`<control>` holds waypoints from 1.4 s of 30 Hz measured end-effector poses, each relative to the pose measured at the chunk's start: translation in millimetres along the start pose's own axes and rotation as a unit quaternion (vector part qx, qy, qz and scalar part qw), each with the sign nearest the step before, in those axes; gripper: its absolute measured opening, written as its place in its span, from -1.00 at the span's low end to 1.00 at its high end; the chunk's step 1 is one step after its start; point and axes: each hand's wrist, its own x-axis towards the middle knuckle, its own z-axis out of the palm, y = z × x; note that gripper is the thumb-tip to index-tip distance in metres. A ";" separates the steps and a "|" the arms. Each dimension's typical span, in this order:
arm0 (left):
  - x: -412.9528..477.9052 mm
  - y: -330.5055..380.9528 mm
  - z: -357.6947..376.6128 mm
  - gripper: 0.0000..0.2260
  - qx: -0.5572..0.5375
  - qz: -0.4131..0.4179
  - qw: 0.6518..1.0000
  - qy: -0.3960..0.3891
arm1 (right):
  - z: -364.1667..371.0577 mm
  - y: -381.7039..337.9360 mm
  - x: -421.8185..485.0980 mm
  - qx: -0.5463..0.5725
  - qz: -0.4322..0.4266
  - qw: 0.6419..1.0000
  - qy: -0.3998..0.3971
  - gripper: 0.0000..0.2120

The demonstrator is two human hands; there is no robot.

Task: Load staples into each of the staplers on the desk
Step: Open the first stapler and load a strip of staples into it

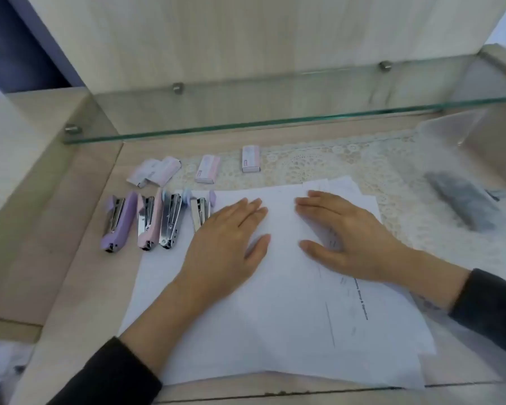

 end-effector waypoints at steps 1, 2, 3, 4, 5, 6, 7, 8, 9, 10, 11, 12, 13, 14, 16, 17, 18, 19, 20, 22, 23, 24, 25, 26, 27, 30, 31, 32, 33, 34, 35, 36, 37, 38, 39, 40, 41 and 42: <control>-0.5 -1.1 1.1 -0.61 0.002 0.002 1.000 0.010 | 0.6 -0.2 -0.3 -0.004 -0.002 1.000 0.005 -0.33; -0.9 -0.7 0.0 -0.62 -0.010 -0.007 1.000 0.008 | -1.1 -3.4 -0.9 -0.006 0.000 1.000 0.004 -0.35; -1.3 -2.4 2.4 -0.64 -0.020 -0.008 0.999 0.025 | -0.2 -3.2 -1.5 -0.012 0.005 1.000 0.011 -0.40; -1.3 -3.3 2.1 -0.66 -0.026 -0.015 0.999 0.035 | -1.0 -5.6 -2.1 -0.016 0.008 1.000 0.021 -0.44; -2.1 -4.1 3.1 -0.69 -0.032 -0.017 0.998 0.055 | -0.7 -7.3 -3.4 -0.015 0.018 0.999 0.033 -0.49; -3.8 -3.6 3.1 -0.71 -0.031 -0.020 0.997 0.071 | -0.4 -9.8 -5.3 -0.017 0.026 0.998 0.048 -0.51; -5.2 -3.6 2.2 -0.73 -0.033 -0.021 0.995 0.089 | -1.3 -11.8 -7.2 -0.020 0.030 0.998 0.058 -0.52; -6.8 -4.6 0.8 -0.74 -0.035 -0.020 0.994 0.106 | -3.2 -14.0 -9.3 -0.027 0.031 0.997 0.062 -0.53; -7.3 -5.2 -1.7 -0.74 -0.046 -0.026 0.992 0.116 | -4.3 -15.4 -10.8 -0.031 0.035 0.997 0.059 -0.52; -6.7 -5.8 -5.4 -0.75 -0.061 -0.036 0.990 0.122 | -5.0 -16.4 -11.5 -0.034 0.042 0.997 0.052 -0.50; -5.7 -6.3 -10.2 -0.75 -0.074 -0.048 0.988 0.125 | -6.1 -17.0 -12.1 -0.034 0.050 0.997 0.043 -0.48; -5.4 -5.6 -15.6 -0.78 -0.086 -0.069 0.985 0.129 | -7.6 -18.3 -12.9 -0.033 0.058 0.997 0.033 -0.46; -5.6 -6.3 -20.3 -0.80 -0.094 -0.095 0.982 0.131 | -8.4 -19.2 -13.8 -0.032 0.064 0.997 0.027 -0.44; -7.0 -6.6 -25.8 -0.82 -0.099 -0.123 0.979 0.130 | -9.4 -20.4 -15.2 -0.033 0.067 0.997 0.024 -0.43; -11.1 -8.8 -33.9 -0.82 -0.093 -0.170 0.973 0.124 | -8.9 -21.6 -16.2 -0.032 0.071 0.997 0.027 -0.44; -14.0 -10.8 -36.6 -0.82 -0.075 -0.195 0.970 0.121 | -7.8 -21.8 -16.3 -0.030 0.078 0.996 0.028 -0.44; -17.2 -13.2 -39.1 -0.80 -0.045 -0.225 0.968 0.106 | -6.6 -22.2 -15.5 -0.026 0.087 0.995 0.027 -0.44; -19.8 -15.9 -40.2 -0.76 0.004 -0.250 0.964 0.089 | -5.2 -22.5 -14.7 -0.019 0.097 0.995 0.024 -0.44; -23.3 -17.1 -40.7 -0.70 0.053 -0.272 0.959 0.065 | -3.8 -22.7 -13.7 -0.014 0.106 0.994 0.021 -0.44; -29.3 -16.3 -38.9 -0.62 0.108 -0.290 0.950 0.033 | -1.9 -24.3 -13.6 -0.003 0.109 0.994 0.030 -0.44; -30.3 -15.9 -37.2 -0.61 0.118 -0.293 0.948 0.030 | -1.4 -25.4 -13.7 0.003 0.107 0.993 0.041 -0.46; -31.2 -14.5 -36.5 -0.63 0.114 -0.295 0.948 0.033 | -1.1 -26.3 -14.0 0.009 0.105 0.993 0.051 -0.47; -31.9 -13.0 -36.3 -0.67 0.108 -0.291 0.950 0.042 | -1.2 -27.4 -14.1 0.014 0.102 0.993 0.059 -0.48; -32.7 -11.5 -36.8 -0.72 0.103 -0.279 0.953 0.057 | -1.4 -28.1 -14.1 0.017 0.100 0.993 0.063 -0.48; -34.0 -9.9 -36.5 -0.78 0.103 -0.263 0.957 0.071 | -1.2 -28.7 -13.9 0.018 0.098 0.993 0.065 -0.48; -42.3 -1.7 -36.8 -0.90 0.073 -0.218 0.969 0.085 | -1.6 -30.3 -13.1 0.014 0.097 0.993 0.065 -0.48; -44.8 3.3 -36.5 -0.89 0.054 -0.211 0.973 0.074 | -2.4 -30.4 -12.4 0.016 0.099 0.993 0.061 -0.48; -47.0 10.4 -36.6 -0.84 0.029 -0.208 0.976 0.047 | -3.7 -30.3 -11.5 0.016 0.101 0.993 0.053 -0.48; -48.5 16.2 -35.9 -0.78 0.008 -0.205 0.978 0.031 | -6.0 -30.3 -10.0 0.012 0.108 0.993 0.037 -0.49; -49.2 20.1 -35.3 -0.71 -0.007 -0.204 0.978 0.029 | -9.0 -30.4 -7.7 0.006 0.117 0.993 0.017 -0.51; -49.2 23.4 -35.7 -0.66 -0.028 -0.207 0.977 0.034 | -12.6 -31.6 -5.2 0.003 0.127 0.992 0.001 -0.55; -47.8 25.4 -37.1 -0.65 -0.056 -0.213 0.975 0.043 | -16.2 -34.5 -2.3 0.002 0.134 0.991 -0.001 -0.60; -45.6 25.7 -37.4 -0.67 -0.077 -0.215 0.973 0.044 | -19.0 -38.9 0.7 -0.005 0.141 0.990 0.011 -0.65; -42.1 24.2 -37.6 -0.68 -0.087 -0.217 0.972 0.031 | -19.9 -43.9 3.8 -0.020 0.147 0.988 0.030 -0.69; -37.9 22.1 -38.3 -0.68 -0.084 -0.219 0.972 0.008 | -19.7 -50.2 6.8 -0.042 0.158 0.985 0.045 -0.70; -33.5 19.9 -38.0 -0.68 -0.069 -0.220 0.973 -0.022 | -18.0 -57.1 9.5 -0.058 0.174 0.982 0.051 -0.69; -29.3 18.7 -37.1 -0.68 -0.050 -0.219 0.973 -0.052 | -15.0 -63.9 11.8 -0.058 0.189 0.979 0.043 -0.65; -26.1 18.9 -36.3 -0.67 -0.038 -0.216 0.973 -0.077 | -10.0 -69.7 14.1 -0.035 0.199 0.979 0.025 -0.63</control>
